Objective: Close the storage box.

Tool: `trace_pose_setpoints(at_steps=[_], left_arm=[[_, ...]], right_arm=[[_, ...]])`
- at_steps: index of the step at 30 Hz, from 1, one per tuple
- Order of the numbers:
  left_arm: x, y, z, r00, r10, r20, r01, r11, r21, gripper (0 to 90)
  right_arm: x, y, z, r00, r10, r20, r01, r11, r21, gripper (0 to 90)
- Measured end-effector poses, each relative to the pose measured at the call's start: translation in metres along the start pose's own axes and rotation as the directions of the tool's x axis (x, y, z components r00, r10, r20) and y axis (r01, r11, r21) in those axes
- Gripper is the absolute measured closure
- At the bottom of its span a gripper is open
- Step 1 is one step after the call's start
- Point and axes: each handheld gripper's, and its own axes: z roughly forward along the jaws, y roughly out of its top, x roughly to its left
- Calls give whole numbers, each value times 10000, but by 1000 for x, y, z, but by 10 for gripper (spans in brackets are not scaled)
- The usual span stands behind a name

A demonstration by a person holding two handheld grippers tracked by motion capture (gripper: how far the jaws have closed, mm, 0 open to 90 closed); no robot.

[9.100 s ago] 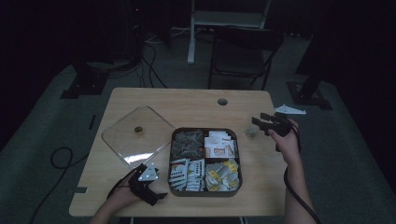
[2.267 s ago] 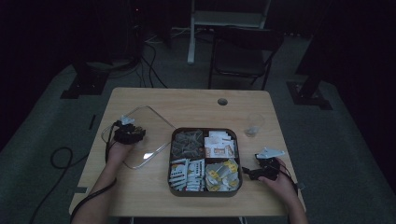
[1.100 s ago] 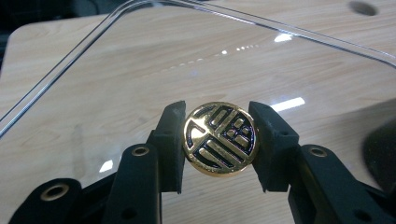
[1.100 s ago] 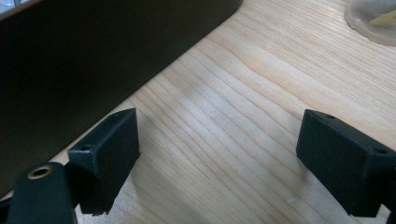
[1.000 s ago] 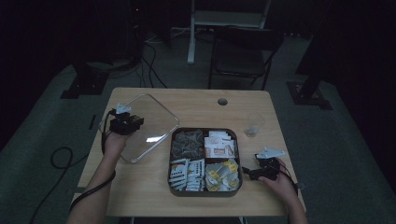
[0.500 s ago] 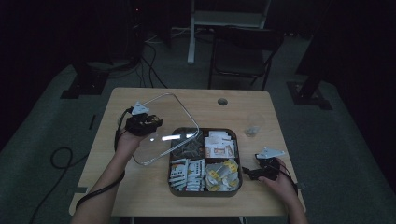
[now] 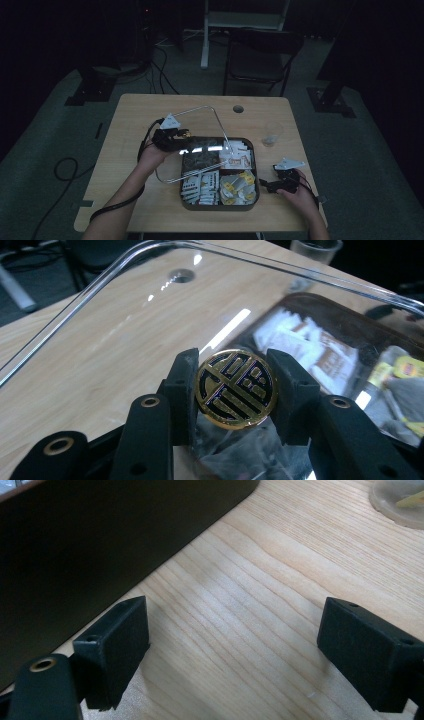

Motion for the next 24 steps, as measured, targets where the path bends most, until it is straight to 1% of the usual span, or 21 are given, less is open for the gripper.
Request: trace_pose_setpoints(at_steps=[1,3,7,9,10,11,13,14,15,17,18,19,21,24], left_arm=[[0,0,0,10000,0,0,0,10000,0,600],[-6,2,4,9995,200,262,-201,9998,42,600],[-18,5,12,9968,537,589,-548,9984,166,600],[-23,6,17,9942,742,785,-769,9965,315,600],[-29,6,21,9908,886,1020,-930,9949,386,600],[-29,6,21,9908,886,1020,-930,9949,386,600],[-33,6,25,9882,949,1204,-1005,9941,407,600],[-38,8,29,9851,1059,1352,-1132,9925,468,600],[-38,8,29,9851,1059,1352,-1132,9925,468,600],[-44,9,33,9809,1199,1534,-1287,9905,484,600],[-49,11,37,9764,1289,1735,-1399,9888,527,600],[-49,11,37,9764,1289,1735,-1399,9888,527,600],[-55,11,42,9708,1451,1912,-1585,9857,570,600],[-63,12,47,9629,1558,2204,-1733,9829,621,600]], right_arm=[[0,0,0,10000,0,0,0,10000,0,128],[0,0,0,10000,3,0,-3,10000,0,128],[0,0,0,10000,2,0,-2,10000,1,128],[0,0,0,10000,1,1,-1,10000,-1,128],[0,0,0,10000,-8,5,8,10000,-6,128],[0,0,0,10000,-8,5,8,10000,-6,128],[0,0,0,10000,-6,3,6,10000,-6,128],[0,0,0,10000,-4,2,4,10000,-7,128],[0,0,0,10000,-4,2,4,10000,-7,128],[0,0,0,10000,-8,4,8,10000,-8,128],[0,0,0,10000,-7,1,7,10000,-5,128],[0,0,0,10000,-7,1,7,10000,-5,128],[0,0,0,10000,-15,1,15,10000,2,128],[0,0,0,10000,-9,1,9,10000,-2,128]])
